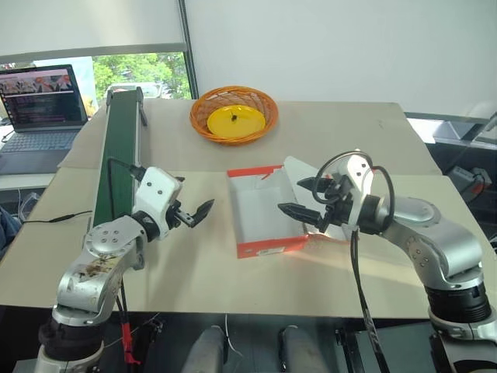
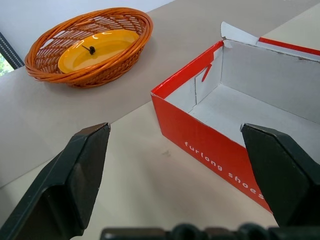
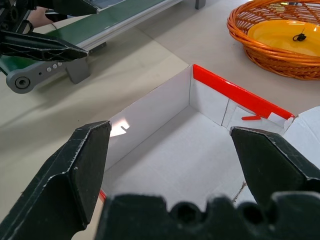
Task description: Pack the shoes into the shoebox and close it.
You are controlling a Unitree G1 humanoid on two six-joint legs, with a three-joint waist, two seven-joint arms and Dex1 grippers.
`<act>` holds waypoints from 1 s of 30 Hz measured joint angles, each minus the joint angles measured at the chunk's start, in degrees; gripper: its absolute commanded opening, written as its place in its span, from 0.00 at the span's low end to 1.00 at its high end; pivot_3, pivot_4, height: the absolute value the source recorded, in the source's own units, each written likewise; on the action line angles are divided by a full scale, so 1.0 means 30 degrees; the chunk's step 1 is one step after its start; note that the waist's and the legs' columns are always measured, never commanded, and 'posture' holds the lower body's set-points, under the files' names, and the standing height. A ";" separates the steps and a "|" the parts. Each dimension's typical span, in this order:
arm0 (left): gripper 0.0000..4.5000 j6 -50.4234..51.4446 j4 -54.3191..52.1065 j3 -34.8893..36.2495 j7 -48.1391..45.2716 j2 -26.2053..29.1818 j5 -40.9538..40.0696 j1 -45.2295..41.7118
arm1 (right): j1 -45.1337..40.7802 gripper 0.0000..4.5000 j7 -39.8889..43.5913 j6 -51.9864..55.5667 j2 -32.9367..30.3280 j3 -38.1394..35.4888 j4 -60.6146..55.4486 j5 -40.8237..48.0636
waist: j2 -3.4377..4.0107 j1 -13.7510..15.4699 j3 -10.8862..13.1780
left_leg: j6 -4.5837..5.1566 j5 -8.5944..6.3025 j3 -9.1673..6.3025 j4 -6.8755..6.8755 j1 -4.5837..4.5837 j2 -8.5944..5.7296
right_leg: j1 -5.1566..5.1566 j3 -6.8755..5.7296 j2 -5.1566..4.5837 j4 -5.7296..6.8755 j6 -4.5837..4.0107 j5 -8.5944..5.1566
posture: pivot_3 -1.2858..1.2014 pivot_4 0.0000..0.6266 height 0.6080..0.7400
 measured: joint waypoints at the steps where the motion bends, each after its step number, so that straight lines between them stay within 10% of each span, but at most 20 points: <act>1: 1.00 0.0000 0.0000 0.0000 0.0000 0.0000 0.0000 0.0000 | 0.0000 1.00 0.0000 0.0000 0.0000 0.0000 0.0000 0.0000 | 0.0000 0.0002 0.0000 | 0.0000 0.0000 0.0001 0.0000 0.0000 0.0000 | 0.0000 0.0000 0.0000 0.0000 0.0000 0.0000 | 0.52 0.24 1.00; 30: 1.00 0.0580 0.1600 0.1836 -0.0606 0.0671 -0.0887 -0.0783 | -0.0563 1.00 -0.0008 -0.2111 0.0572 0.0097 0.1051 -0.2175 | 0.0000 -0.0001 0.0000 | -0.0001 0.0000 0.0006 0.0000 0.0007 0.0021 | -0.0003 0.0008 0.0025 -0.0001 -0.0010 0.0007 | 0.52 0.24 1.00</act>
